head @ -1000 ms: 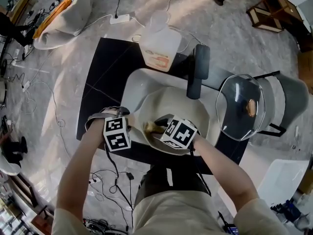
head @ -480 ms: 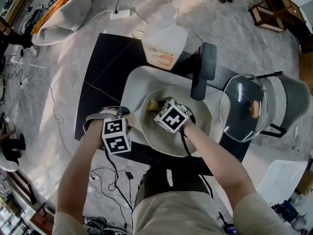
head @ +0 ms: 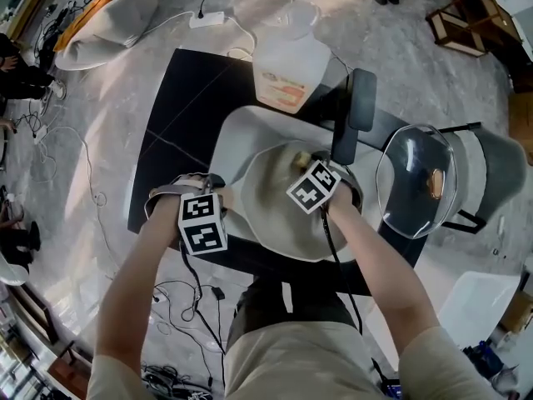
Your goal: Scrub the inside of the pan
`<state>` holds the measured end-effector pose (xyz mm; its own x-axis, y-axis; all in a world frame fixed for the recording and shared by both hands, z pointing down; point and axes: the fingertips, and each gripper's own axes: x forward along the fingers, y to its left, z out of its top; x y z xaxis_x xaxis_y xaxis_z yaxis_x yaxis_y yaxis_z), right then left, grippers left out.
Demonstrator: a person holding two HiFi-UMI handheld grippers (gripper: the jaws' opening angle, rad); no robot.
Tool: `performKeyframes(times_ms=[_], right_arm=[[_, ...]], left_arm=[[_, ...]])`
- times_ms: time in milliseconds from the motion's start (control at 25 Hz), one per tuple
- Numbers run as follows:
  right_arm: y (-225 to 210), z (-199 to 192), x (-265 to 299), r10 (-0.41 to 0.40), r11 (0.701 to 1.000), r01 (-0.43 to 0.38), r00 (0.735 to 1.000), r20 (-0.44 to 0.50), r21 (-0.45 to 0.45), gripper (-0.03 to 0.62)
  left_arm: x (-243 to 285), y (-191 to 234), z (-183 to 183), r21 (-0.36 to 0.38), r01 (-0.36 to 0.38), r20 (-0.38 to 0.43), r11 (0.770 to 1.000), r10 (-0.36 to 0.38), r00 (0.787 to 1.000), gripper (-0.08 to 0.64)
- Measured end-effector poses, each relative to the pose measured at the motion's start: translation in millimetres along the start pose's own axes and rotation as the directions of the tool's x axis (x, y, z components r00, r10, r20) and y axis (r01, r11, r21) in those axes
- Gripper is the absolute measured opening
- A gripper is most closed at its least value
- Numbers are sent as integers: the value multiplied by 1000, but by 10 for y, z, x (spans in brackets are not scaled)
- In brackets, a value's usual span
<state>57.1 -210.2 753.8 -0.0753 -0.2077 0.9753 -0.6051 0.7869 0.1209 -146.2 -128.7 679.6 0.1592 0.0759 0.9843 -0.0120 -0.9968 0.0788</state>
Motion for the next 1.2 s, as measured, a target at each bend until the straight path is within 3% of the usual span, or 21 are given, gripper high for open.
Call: performKeyframes(times_ms=[120, 320, 440, 560, 760, 920, 1040, 1120, 1200], right_arm=[[52, -268, -41, 11, 998, -18, 991, -135, -57, 172], [261, -685, -228, 40, 975, -114, 935, -351, -192, 167], [370, -849, -391, 109, 968, -190, 904, -414, -161, 165], [561, -964, -604, 264, 941, -329, 856, -445, -75, 163], [1024, -920, -1008, 554, 808, -586, 723, -413, 58, 163], [1419, -623, -1141, 717, 690, -712, 649, -253, 129, 163], [1584, -312, -1195, 777, 630, -763, 619, -117, 145, 163], [1639, -118, -1177, 787, 615, -776, 614, -54, 140, 164], [1653, 97, -1104, 781, 619, -774, 625, 8, 133, 167]], left_arm=[[16, -9, 0, -7, 9, -4, 1000, -9, 1000, 238], [8, -4, 11, -10, 6, 4, 1000, -6, 1000, 238], [6, 1, 16, -7, 0, 11, 1000, 0, 1000, 238], [6, 2, 16, -6, -1, 11, 1000, 1, 1000, 238], [-12, 10, 16, -2, -12, 27, 1000, 12, 1000, 241], [-9, 13, 24, -8, -2, 27, 1000, 3, 1000, 241], [-9, 15, 36, -14, 20, 19, 1000, -19, 1000, 241], [-9, 9, 37, -12, 17, 20, 1000, -17, 1000, 241], [-10, 1, 29, -12, 13, 22, 1000, -13, 1000, 241]])
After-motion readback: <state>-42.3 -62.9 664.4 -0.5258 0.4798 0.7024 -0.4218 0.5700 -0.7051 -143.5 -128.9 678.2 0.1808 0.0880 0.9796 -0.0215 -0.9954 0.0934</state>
